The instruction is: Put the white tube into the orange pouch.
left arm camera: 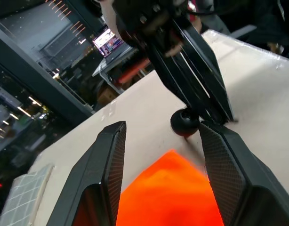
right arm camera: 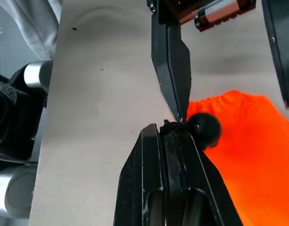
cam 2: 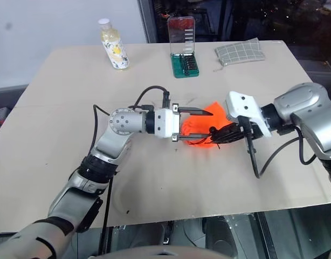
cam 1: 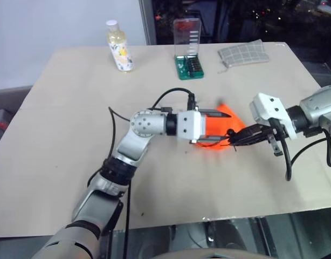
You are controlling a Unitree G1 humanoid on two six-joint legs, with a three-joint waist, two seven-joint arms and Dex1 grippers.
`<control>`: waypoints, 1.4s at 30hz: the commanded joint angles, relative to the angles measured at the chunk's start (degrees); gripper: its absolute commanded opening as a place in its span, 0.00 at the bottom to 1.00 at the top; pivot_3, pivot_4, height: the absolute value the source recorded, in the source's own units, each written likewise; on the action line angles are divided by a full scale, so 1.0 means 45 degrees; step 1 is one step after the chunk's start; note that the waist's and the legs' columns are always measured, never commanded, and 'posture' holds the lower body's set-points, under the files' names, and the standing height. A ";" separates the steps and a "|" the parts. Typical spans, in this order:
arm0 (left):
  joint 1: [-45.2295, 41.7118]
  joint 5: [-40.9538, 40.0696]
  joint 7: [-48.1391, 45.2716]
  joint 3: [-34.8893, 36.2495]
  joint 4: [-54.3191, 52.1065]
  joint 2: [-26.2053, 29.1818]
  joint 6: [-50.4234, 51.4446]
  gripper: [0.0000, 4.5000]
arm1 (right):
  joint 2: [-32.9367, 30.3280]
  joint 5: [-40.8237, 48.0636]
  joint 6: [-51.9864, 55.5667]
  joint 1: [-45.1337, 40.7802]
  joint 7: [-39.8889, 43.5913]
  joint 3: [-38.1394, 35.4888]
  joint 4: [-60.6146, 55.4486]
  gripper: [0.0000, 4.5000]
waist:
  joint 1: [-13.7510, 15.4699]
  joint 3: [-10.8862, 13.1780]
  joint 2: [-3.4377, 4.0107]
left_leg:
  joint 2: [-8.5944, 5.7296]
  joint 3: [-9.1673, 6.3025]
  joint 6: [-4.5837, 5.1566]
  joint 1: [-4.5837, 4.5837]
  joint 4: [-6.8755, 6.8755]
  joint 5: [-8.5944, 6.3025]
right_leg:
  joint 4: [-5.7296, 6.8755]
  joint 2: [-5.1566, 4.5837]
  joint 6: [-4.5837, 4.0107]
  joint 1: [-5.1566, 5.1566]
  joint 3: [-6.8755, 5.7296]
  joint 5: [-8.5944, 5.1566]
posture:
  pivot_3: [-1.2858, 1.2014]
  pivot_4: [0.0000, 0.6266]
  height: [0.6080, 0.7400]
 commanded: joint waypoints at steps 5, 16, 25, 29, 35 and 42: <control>0.0232 -0.0301 -0.0484 0.0093 -0.0989 0.0297 0.0377 0.56 | 0.0216 -0.0157 -0.0160 -0.0517 0.0230 -0.0100 -0.0252 0.00 | -0.0001 0.0000 0.0000 | -0.0001 0.0000 -0.0001 0.0005 0.0005 0.0000 | 0.0008 -0.0001 0.0000 0.0002 0.0001 0.0000 | 0.52 0.24 1.00; 0.0050 -0.0134 -0.0861 -0.0018 -0.0520 0.0223 -0.0005 0.56 | 0.0110 -0.0036 -0.0038 -0.0447 0.0310 -0.0273 -0.0493 0.00 | 0.0006 0.0000 0.0000 | -0.0002 -0.0001 -0.0001 0.0004 0.0007 0.0001 | 0.0008 -0.0003 0.0000 0.0002 0.0001 0.0000 | 0.52 0.24 1.00; 0.0029 -0.0094 -0.0965 0.0027 -0.0206 0.0029 0.0011 0.03 | 0.0110 0.0151 0.0056 -0.0378 0.0352 -0.0425 -0.0694 0.00 | 0.0002 0.0000 0.0000 | -0.0002 -0.0001 0.0000 0.0005 0.0007 0.0000 | 0.0011 -0.0002 0.0000 0.0002 0.0001 0.0000 | 0.52 0.24 1.00; 0.0027 0.0004 -0.0812 0.0140 -0.0021 -0.0020 0.0012 0.03 | 0.0089 0.0199 0.0095 -0.0384 0.0378 -0.0492 -0.0661 0.00 | 0.0005 0.0000 0.0000 | -0.0002 0.0001 0.0000 0.0004 0.0012 0.0000 | 0.0012 -0.0002 0.0000 0.0003 0.0002 0.0000 | 0.52 0.24 1.00; 0.0275 0.0110 -0.0417 0.0539 0.0369 0.0224 0.0003 0.03 | -0.0134 0.0556 0.0364 -0.0350 0.0374 -0.1300 -0.0215 0.00 | 0.0009 0.0000 0.0000 | -0.0001 -0.0001 0.0000 0.0005 0.0012 0.0000 | 0.0014 -0.0003 0.0000 0.0003 0.0002 0.0000 | 0.52 0.24 1.00; 0.0716 0.0186 -0.0169 0.0744 0.0564 0.0505 -0.0076 0.03 | -0.0550 0.0671 0.0311 -0.0039 0.0275 -0.1826 0.0196 0.00 | 0.0019 0.0000 0.0000 | -0.0002 0.0003 0.0001 0.0008 0.0013 -0.0001 | 0.0019 -0.0005 0.0000 0.0003 0.0005 0.0000 | 0.52 0.24 1.00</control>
